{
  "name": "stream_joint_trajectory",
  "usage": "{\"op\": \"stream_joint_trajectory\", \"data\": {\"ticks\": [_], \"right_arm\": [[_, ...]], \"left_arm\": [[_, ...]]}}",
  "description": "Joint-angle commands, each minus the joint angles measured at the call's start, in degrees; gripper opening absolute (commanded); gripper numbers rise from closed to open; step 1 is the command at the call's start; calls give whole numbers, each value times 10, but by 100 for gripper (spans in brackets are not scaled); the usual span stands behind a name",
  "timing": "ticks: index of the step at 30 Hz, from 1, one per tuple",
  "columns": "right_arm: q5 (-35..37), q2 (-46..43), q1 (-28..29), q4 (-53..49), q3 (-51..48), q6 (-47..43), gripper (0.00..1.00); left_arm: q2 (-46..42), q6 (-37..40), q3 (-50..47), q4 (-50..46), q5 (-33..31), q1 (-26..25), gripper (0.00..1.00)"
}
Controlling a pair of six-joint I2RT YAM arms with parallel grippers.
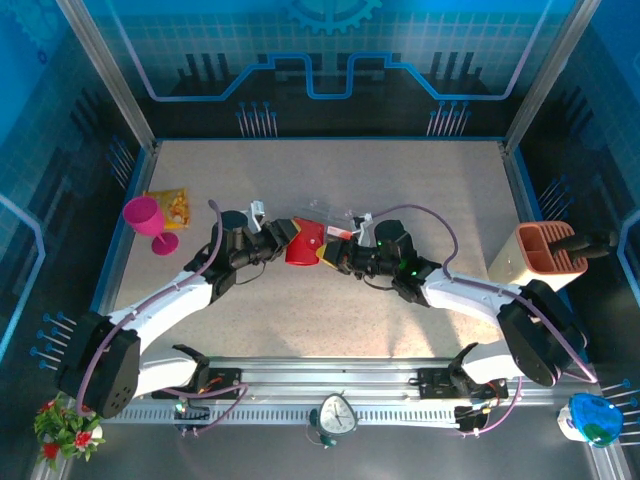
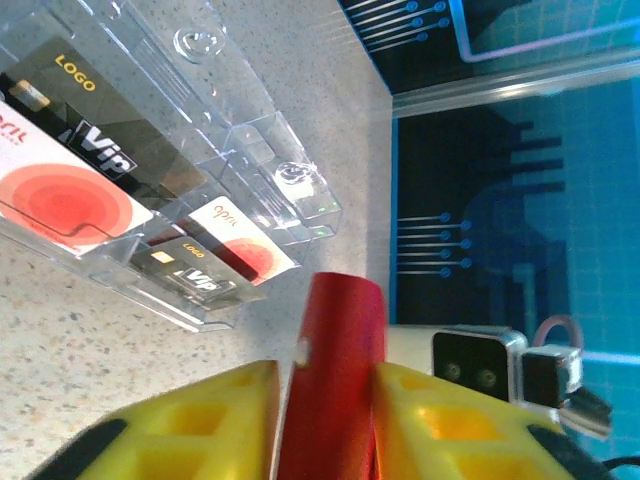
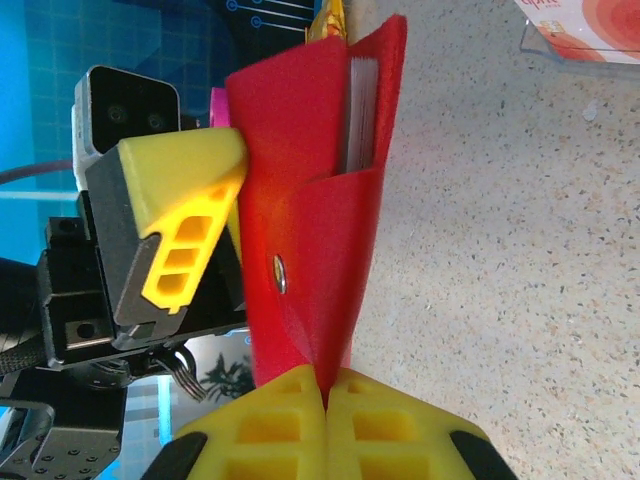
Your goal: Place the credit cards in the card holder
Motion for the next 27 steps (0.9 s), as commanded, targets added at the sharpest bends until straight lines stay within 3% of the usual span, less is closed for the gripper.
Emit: {"op": "stream_joint_trajectory", "data": {"ticks": [1, 3, 6, 12, 19, 27], "right_arm": [[-10, 9, 14, 33, 14, 3, 0], [-10, 6, 12, 24, 10, -7, 4], [13, -23, 4, -67, 8, -58, 27], [137, -89, 9, -347, 71, -206, 49], [237, -44, 57, -474, 190, -286, 61], [316, 59, 117, -508, 294, -323, 62]], "left_arm": [[6, -8, -4, 40, 22, -7, 14], [11, -5, -4, 47, 21, -7, 0], [13, 3, -9, 53, 17, -8, 0], [-4, 33, -24, 48, 1, -12, 0], [-25, 43, -33, 34, -28, -21, 0], [-43, 43, -30, 14, -48, -31, 0]]}}
